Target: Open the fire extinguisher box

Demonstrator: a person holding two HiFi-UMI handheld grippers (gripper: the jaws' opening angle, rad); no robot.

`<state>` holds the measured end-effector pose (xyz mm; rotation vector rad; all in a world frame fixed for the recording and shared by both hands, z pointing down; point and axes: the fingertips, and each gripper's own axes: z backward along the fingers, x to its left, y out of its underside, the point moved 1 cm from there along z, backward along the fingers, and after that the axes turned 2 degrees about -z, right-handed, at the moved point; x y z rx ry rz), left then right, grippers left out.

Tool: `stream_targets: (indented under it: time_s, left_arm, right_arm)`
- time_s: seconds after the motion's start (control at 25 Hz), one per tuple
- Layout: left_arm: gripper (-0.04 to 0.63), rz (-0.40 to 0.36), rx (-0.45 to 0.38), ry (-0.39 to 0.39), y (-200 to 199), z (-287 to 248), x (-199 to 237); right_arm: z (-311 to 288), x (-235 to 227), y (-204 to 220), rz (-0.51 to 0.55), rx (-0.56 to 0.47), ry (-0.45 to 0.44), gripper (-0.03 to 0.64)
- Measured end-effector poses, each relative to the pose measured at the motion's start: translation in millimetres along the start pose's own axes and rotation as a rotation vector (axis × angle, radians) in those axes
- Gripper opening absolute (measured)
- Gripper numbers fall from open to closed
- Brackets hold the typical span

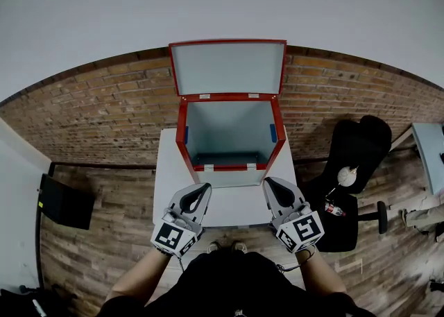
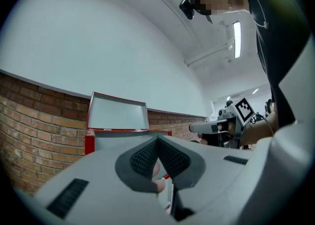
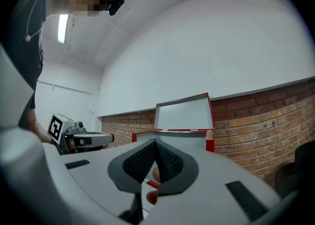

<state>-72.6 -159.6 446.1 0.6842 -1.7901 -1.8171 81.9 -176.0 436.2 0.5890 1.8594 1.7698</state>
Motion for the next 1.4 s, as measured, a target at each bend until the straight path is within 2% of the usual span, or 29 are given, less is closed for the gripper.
stream_targets:
  time_s: [0.28, 0.52, 1.4]
  left_arm:
    - [0.049, 0.014, -0.003, 0.036, 18, 5, -18]
    - [0.049, 0.071, -0.002, 0.059, 27, 4, -29]
    - [0.049, 0.071, 0.011, 0.023, 36, 4, -17]
  right_arm:
    - [1, 13, 27, -0.031, 0.037, -0.005, 0.02]
    - [-3, 24, 39, -0.029, 0.073, -0.025, 0.02]
    - [-5, 11, 45, -0.031, 0.083, -0.002, 0.02]
